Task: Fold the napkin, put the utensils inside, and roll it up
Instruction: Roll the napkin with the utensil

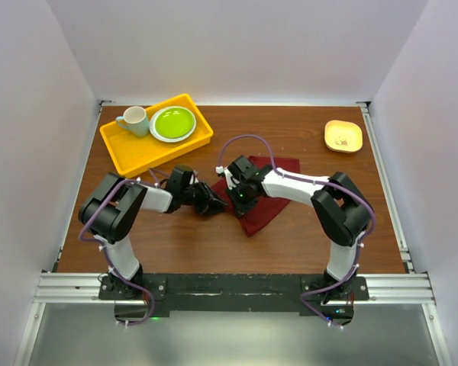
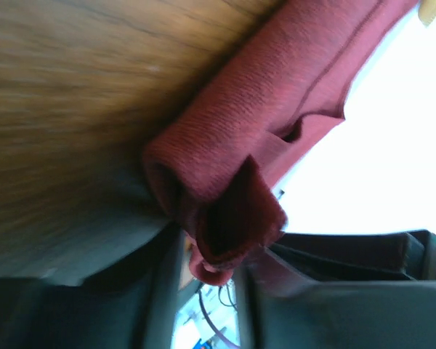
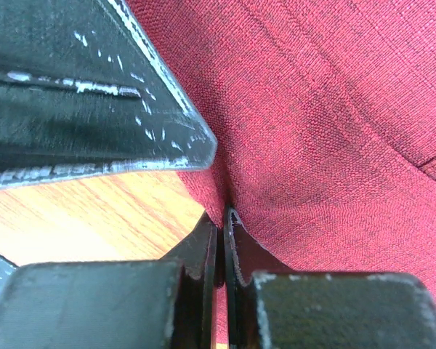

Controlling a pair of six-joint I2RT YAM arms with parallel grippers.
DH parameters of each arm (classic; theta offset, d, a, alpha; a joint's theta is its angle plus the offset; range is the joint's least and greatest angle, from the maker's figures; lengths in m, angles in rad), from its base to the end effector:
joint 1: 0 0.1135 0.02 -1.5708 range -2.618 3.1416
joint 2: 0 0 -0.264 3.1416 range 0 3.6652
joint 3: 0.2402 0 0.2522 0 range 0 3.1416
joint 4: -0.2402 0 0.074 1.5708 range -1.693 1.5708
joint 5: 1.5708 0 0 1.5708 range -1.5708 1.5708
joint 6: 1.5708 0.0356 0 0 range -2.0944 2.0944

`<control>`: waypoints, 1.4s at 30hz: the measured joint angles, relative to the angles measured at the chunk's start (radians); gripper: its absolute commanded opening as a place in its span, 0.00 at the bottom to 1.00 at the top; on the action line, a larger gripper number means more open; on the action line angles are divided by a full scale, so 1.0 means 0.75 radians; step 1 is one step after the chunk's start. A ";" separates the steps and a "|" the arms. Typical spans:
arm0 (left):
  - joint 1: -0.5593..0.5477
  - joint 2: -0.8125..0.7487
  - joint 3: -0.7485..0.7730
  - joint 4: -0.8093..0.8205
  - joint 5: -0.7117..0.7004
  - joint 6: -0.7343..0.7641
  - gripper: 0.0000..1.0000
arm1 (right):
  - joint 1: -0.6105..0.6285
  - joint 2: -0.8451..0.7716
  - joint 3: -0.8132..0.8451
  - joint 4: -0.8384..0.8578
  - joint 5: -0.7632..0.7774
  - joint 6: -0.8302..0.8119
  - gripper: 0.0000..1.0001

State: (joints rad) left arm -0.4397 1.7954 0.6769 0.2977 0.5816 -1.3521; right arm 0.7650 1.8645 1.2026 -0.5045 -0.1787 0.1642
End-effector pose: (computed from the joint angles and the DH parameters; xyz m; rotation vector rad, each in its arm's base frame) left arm 0.2727 -0.1499 0.1009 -0.9311 2.6411 -1.3748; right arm 0.2621 0.2604 0.1627 -0.8837 2.6779 0.4848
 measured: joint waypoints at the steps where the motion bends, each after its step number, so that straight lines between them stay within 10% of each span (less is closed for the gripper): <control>1: 0.000 0.002 0.001 -0.006 -0.010 0.003 0.19 | 0.000 -0.002 -0.001 0.001 0.004 -0.001 0.00; 5: -0.001 0.020 0.013 -0.043 -0.014 0.002 0.00 | 0.010 -0.009 -0.001 -0.006 0.039 -0.004 0.16; 12: -0.002 0.024 0.072 -0.157 -0.015 0.014 0.00 | 0.109 -0.051 0.002 -0.058 0.199 -0.027 0.55; 19: -0.002 0.024 0.091 -0.214 -0.010 0.014 0.00 | 0.261 -0.115 0.006 -0.073 0.419 -0.048 0.66; 35: -0.002 0.024 0.090 -0.214 0.023 -0.004 0.00 | 0.334 -0.018 -0.034 0.104 0.739 -0.064 0.60; 42: -0.002 0.024 0.090 -0.210 0.030 -0.024 0.00 | 0.311 -0.007 -0.056 0.190 0.701 -0.037 0.38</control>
State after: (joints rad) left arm -0.4408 1.8133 0.7441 0.1402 0.6041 -1.3701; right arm 0.9985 1.8591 1.1603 -0.3618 0.3473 0.1368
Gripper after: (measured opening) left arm 0.038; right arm 0.452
